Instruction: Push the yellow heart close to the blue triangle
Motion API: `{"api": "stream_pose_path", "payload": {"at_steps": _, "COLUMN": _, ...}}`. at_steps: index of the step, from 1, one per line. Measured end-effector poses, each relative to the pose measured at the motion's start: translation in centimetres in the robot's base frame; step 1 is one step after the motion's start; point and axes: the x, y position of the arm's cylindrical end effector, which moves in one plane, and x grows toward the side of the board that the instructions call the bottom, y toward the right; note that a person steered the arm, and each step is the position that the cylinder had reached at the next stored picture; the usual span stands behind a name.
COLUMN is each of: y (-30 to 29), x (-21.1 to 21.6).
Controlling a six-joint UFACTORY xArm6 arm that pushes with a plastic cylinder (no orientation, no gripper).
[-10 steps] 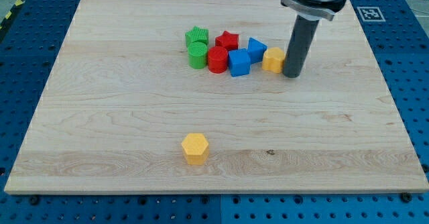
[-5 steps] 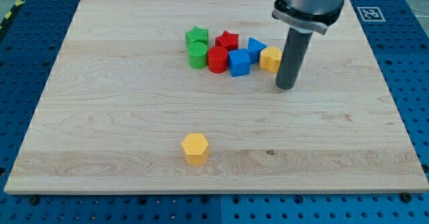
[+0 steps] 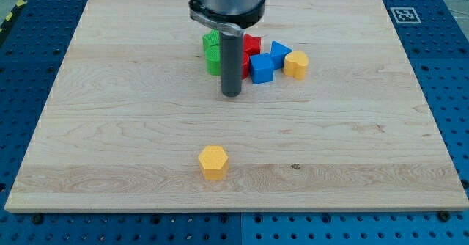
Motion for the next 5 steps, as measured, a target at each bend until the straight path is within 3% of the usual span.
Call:
{"api": "stream_pose_path", "payload": {"at_steps": 2, "y": -3.3, "x": 1.5}}
{"api": "stream_pose_path", "payload": {"at_steps": 5, "y": -4.0, "x": 2.4}}
